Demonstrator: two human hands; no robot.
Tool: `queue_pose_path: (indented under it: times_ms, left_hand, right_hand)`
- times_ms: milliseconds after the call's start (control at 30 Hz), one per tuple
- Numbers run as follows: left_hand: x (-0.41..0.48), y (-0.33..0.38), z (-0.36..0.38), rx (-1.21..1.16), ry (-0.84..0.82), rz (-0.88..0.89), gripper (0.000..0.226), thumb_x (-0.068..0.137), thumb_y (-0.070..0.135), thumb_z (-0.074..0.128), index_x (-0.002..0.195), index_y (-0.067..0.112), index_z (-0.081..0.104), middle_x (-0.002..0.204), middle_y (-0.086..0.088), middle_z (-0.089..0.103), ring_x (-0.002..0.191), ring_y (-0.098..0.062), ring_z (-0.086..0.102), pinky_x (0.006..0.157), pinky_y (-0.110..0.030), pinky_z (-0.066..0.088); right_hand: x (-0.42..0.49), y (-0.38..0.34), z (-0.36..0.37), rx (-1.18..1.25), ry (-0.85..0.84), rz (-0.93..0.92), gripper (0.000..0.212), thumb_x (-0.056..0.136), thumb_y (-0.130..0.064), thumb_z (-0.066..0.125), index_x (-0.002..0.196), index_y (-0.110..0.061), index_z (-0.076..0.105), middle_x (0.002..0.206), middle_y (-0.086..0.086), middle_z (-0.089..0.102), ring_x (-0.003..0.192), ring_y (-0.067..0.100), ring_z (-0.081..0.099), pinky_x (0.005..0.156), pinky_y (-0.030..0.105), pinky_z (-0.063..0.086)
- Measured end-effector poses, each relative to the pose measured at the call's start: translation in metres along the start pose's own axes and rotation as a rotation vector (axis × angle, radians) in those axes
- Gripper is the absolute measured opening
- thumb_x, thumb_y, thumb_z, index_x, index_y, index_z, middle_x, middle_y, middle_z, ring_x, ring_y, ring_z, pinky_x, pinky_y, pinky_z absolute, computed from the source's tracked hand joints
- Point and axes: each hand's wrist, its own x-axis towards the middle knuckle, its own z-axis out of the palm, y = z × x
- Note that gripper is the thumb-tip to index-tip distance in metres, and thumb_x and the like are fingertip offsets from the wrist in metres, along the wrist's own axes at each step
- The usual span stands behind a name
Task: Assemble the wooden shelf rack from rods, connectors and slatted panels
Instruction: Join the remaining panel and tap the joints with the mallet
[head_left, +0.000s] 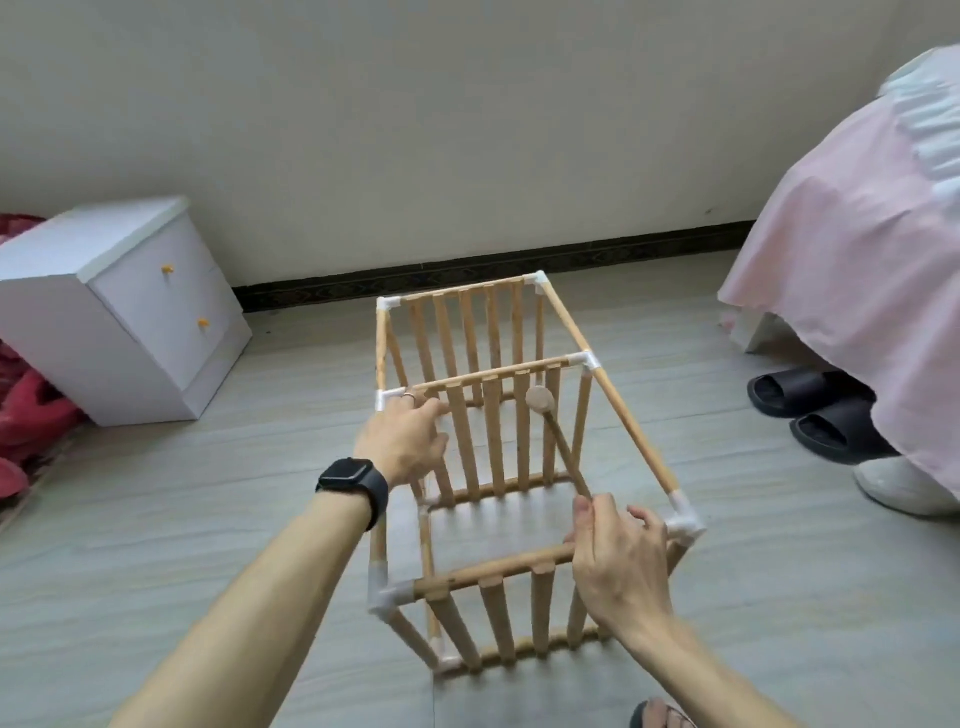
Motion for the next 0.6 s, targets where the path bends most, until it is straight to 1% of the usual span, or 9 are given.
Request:
queue_pose_path:
  times_ms: [67,133,200,233,300,367,433,500,600]
  left_hand:
    - [0.021,-0.012,0.001,0.1,-0.009,-0.036,0.045,0.1,0.038,0.05,0.143,0.027,0.044,0.15,-0.004,0.043,0.134,-0.027,0.044,0.102,-0.045,0.047]
    - [0.038,-0.017,0.009,0.148,-0.048,-0.042,0.056,0.101,0.04,0.047,0.153,0.024,0.031,0.161,-0.005,0.032,0.146,-0.027,0.031,0.114,-0.047,0.036]
    - [0.053,-0.021,0.018,0.146,-0.089,-0.047,0.062,0.104,0.042,0.042,0.159,0.024,0.02,0.165,-0.003,0.024,0.151,-0.024,0.021,0.12,-0.051,0.024]
    - [0.059,-0.023,0.023,0.141,-0.091,-0.044,0.062,0.104,0.043,0.04,0.159,0.025,0.018,0.165,-0.002,0.024,0.152,-0.024,0.021,0.121,-0.053,0.022]
    - [0.071,-0.025,0.029,0.125,-0.039,-0.024,0.054,0.105,0.045,0.037,0.154,0.027,0.027,0.157,-0.006,0.037,0.141,-0.029,0.038,0.115,-0.053,0.03]
    - [0.078,-0.021,0.029,0.142,0.04,-0.01,0.043,0.104,0.05,0.035,0.139,0.026,0.044,0.134,-0.01,0.055,0.11,-0.031,0.055,0.098,-0.049,0.045]
    - [0.081,-0.014,0.027,0.19,0.08,-0.047,0.042,0.103,0.054,0.031,0.121,0.024,0.053,0.108,-0.01,0.06,0.087,-0.029,0.056,0.08,-0.043,0.051]
    - [0.077,-0.01,0.026,0.284,0.092,-0.098,0.045,0.103,0.055,0.025,0.109,0.022,0.055,0.096,-0.008,0.06,0.079,-0.03,0.058,0.07,-0.039,0.048]
    - [0.057,-0.009,0.03,0.336,0.114,-0.154,0.042,0.103,0.049,0.023,0.1,0.021,0.054,0.086,-0.006,0.057,0.075,-0.03,0.058,0.066,-0.037,0.039]
  right_hand:
    - [0.002,0.004,0.002,-0.069,0.056,-0.035,0.037,0.108,-0.037,0.023,0.076,-0.03,0.04,0.053,-0.01,0.053,0.059,0.006,0.054,0.09,0.033,0.029]
    - [0.01,0.012,0.002,-0.1,0.116,-0.045,0.035,0.106,-0.037,0.025,0.076,-0.027,0.041,0.052,-0.01,0.051,0.057,0.012,0.052,0.085,0.033,0.027]
    - [0.024,0.024,0.0,-0.115,0.151,-0.068,0.035,0.105,-0.036,0.027,0.075,-0.025,0.042,0.052,-0.01,0.051,0.056,0.015,0.051,0.083,0.032,0.024]
    - [0.033,0.031,-0.001,-0.117,0.163,-0.08,0.035,0.105,-0.035,0.028,0.074,-0.025,0.041,0.051,-0.009,0.052,0.056,0.016,0.05,0.082,0.03,0.022]
    - [0.051,0.045,-0.004,-0.11,0.165,-0.09,0.034,0.105,-0.034,0.03,0.073,-0.026,0.039,0.051,-0.008,0.052,0.059,0.019,0.05,0.083,0.03,0.022]
    - [0.071,0.061,-0.009,-0.138,0.185,-0.119,0.033,0.104,-0.031,0.032,0.073,-0.024,0.039,0.051,-0.009,0.049,0.066,0.019,0.043,0.087,0.031,0.025]
    - [0.093,0.077,-0.015,-0.176,0.16,-0.132,0.036,0.104,-0.032,0.03,0.073,-0.019,0.044,0.056,-0.007,0.051,0.07,0.021,0.045,0.088,0.034,0.026]
    - [0.116,0.09,-0.021,-0.173,0.079,-0.093,0.04,0.104,-0.034,0.03,0.077,-0.014,0.051,0.069,0.002,0.059,0.078,0.029,0.055,0.085,0.038,0.03]
    - [0.142,0.094,-0.032,-0.2,0.032,-0.037,0.037,0.108,-0.032,0.037,0.091,-0.009,0.061,0.095,0.011,0.063,0.1,0.034,0.052,0.083,0.041,0.036]
